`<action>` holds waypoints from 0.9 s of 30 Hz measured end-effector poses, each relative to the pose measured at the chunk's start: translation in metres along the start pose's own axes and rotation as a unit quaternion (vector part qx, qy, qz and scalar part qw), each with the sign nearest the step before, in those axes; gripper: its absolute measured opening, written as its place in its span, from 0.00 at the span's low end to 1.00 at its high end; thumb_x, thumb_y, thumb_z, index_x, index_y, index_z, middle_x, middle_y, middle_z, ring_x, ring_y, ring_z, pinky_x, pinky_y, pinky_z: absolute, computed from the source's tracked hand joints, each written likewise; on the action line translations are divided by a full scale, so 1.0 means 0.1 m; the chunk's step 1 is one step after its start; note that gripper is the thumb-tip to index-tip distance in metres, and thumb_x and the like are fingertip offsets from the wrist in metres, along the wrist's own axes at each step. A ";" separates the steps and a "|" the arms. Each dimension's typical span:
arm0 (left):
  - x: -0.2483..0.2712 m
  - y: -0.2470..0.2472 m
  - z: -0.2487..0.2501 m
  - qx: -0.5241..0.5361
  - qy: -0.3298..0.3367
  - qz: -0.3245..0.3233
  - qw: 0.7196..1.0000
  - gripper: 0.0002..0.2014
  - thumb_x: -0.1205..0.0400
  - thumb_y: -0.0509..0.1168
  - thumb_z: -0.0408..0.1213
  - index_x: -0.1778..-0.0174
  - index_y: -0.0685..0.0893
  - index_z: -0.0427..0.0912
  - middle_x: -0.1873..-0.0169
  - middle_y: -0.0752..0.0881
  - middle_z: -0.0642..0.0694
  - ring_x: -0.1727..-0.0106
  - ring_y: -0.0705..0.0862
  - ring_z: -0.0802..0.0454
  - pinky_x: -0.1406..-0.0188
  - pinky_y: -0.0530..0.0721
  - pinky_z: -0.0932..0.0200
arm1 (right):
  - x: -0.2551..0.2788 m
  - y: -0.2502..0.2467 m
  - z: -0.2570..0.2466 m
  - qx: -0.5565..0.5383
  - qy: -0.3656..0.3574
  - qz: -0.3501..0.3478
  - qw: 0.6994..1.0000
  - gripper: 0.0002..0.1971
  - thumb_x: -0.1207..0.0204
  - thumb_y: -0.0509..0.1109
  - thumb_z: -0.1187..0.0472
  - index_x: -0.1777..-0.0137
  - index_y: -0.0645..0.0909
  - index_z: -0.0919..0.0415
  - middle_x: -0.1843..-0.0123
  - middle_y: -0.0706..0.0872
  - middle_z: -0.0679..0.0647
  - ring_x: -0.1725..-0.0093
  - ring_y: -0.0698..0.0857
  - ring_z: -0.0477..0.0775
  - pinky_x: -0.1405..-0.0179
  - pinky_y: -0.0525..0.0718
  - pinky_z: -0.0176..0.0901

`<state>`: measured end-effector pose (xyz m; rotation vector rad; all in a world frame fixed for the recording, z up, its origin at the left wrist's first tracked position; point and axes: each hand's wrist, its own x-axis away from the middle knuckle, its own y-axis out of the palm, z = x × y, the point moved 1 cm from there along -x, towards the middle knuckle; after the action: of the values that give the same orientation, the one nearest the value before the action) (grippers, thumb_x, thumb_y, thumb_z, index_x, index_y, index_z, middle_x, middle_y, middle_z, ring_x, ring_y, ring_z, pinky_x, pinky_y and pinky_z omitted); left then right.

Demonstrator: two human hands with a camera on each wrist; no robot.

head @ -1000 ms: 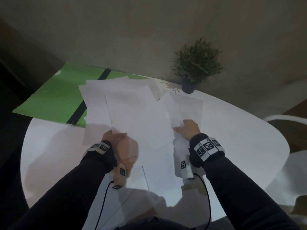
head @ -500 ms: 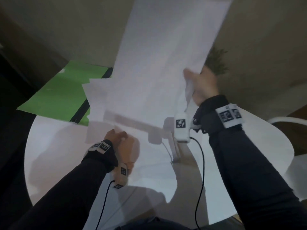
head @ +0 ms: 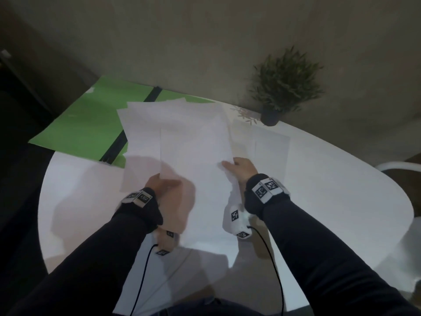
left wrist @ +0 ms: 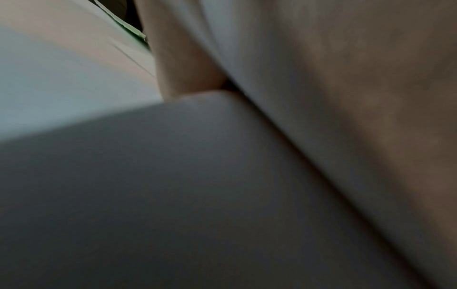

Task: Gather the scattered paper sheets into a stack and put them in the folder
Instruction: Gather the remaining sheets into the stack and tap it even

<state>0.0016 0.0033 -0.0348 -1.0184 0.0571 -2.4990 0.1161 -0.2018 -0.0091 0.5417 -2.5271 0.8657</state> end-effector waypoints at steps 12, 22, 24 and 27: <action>0.02 0.01 0.00 0.015 0.004 0.009 1.000 0.15 0.27 0.73 0.30 0.46 0.82 0.32 0.59 0.86 0.37 0.53 0.83 0.37 0.47 0.81 0.45 | 0.13 -0.61 0.42 0.248 0.205 0.067 0.944 0.39 0.34 0.77 0.53 0.25 0.63 0.40 0.24 0.59 0.60 0.22 0.63 0.66 0.28 0.74 0.59; 0.06 0.03 0.03 0.030 0.012 0.003 0.999 0.11 0.24 0.71 0.28 0.47 0.81 0.33 0.66 0.83 0.41 0.66 0.80 0.45 0.68 0.77 0.58 | 0.08 -0.53 0.26 0.066 0.157 0.173 0.970 0.33 0.34 0.78 0.58 0.34 0.67 0.66 0.44 0.79 0.60 0.50 0.80 0.62 0.56 0.77 0.45; 0.07 0.03 0.04 0.032 0.010 0.003 0.999 0.12 0.24 0.71 0.28 0.46 0.81 0.33 0.66 0.83 0.41 0.66 0.81 0.45 0.67 0.77 0.57 | 0.11 -0.47 0.27 0.080 0.138 0.161 0.974 0.34 0.31 0.77 0.60 0.30 0.62 0.65 0.41 0.79 0.61 0.47 0.82 0.64 0.57 0.78 0.46; 0.08 0.03 0.04 0.036 0.012 0.002 0.999 0.11 0.24 0.71 0.28 0.47 0.80 0.33 0.65 0.83 0.41 0.65 0.80 0.45 0.59 0.79 0.53 | 0.15 -0.46 0.25 0.092 0.111 0.166 0.976 0.33 0.31 0.75 0.64 0.30 0.62 0.64 0.38 0.80 0.63 0.43 0.83 0.65 0.53 0.80 0.47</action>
<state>0.0006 -0.0019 -0.0272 -0.9585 -0.0222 -2.4903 0.1191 -0.2551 0.0023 0.0646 -2.3795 1.2146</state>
